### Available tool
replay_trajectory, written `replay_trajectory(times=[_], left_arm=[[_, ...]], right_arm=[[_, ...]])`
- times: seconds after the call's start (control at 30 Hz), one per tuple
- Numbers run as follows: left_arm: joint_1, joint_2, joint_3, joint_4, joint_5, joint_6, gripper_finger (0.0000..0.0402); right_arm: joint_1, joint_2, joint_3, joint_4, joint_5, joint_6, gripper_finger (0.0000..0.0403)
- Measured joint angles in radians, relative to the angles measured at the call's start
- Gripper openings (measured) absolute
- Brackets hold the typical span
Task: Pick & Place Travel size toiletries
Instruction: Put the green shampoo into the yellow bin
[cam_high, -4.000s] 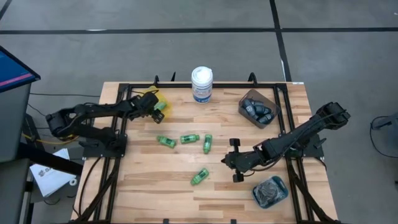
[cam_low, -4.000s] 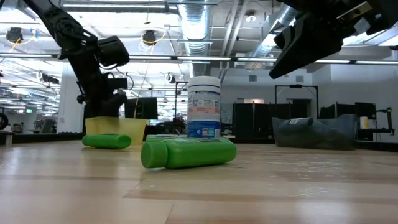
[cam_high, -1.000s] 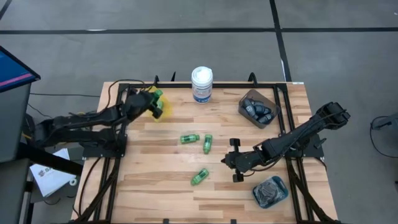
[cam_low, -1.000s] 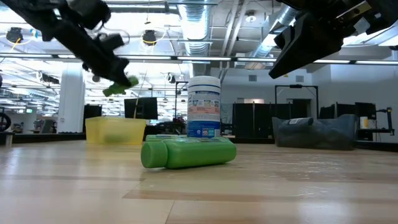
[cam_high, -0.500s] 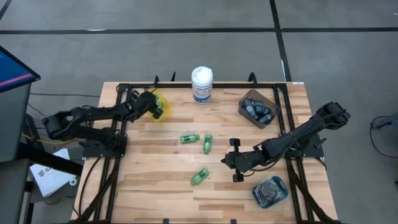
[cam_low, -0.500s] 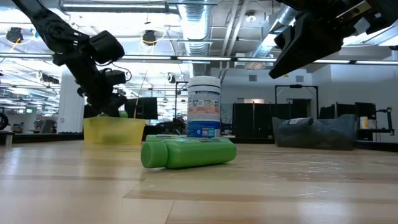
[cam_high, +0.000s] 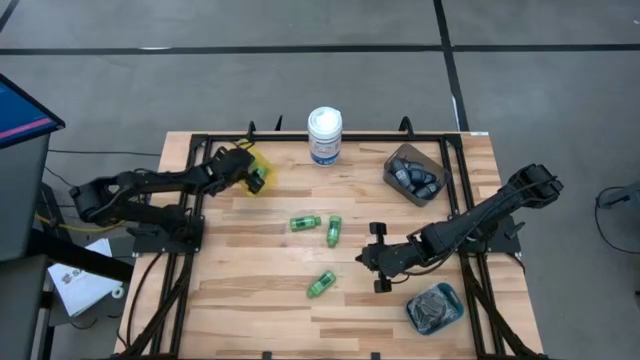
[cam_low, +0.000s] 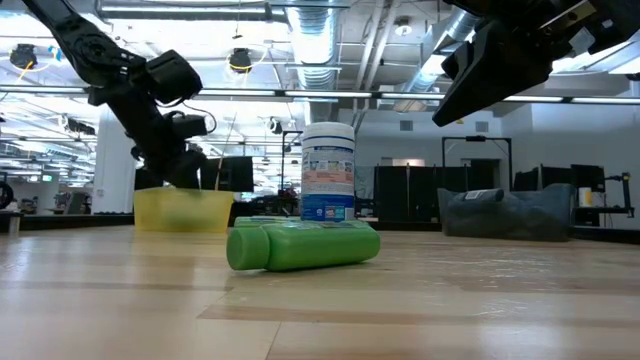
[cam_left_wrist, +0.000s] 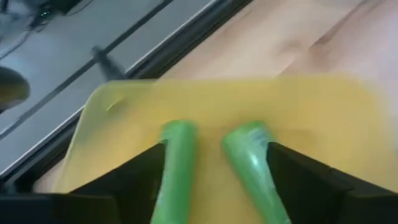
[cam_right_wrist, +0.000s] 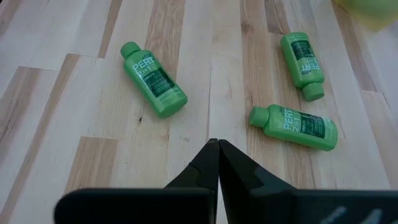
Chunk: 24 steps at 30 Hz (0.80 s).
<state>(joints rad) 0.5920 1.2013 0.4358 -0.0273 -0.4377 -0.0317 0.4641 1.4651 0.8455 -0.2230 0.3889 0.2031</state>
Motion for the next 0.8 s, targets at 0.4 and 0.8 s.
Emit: replay_trajectory(times=[0.4, 0.8], left_arm=[[-0.339, -0.162, 0.037, 0.145, 0.300, 0.071, 0.0326], [-0.502, 0.181, 0.037, 0.400, 0.314, 0.103, 0.0321]], right_arm=[[0.001, 0.000, 0.000, 0.000, 0.000, 0.007, 0.0001], [0.001, 0.000, 0.000, 0.000, 0.000, 0.032, 0.0001]])
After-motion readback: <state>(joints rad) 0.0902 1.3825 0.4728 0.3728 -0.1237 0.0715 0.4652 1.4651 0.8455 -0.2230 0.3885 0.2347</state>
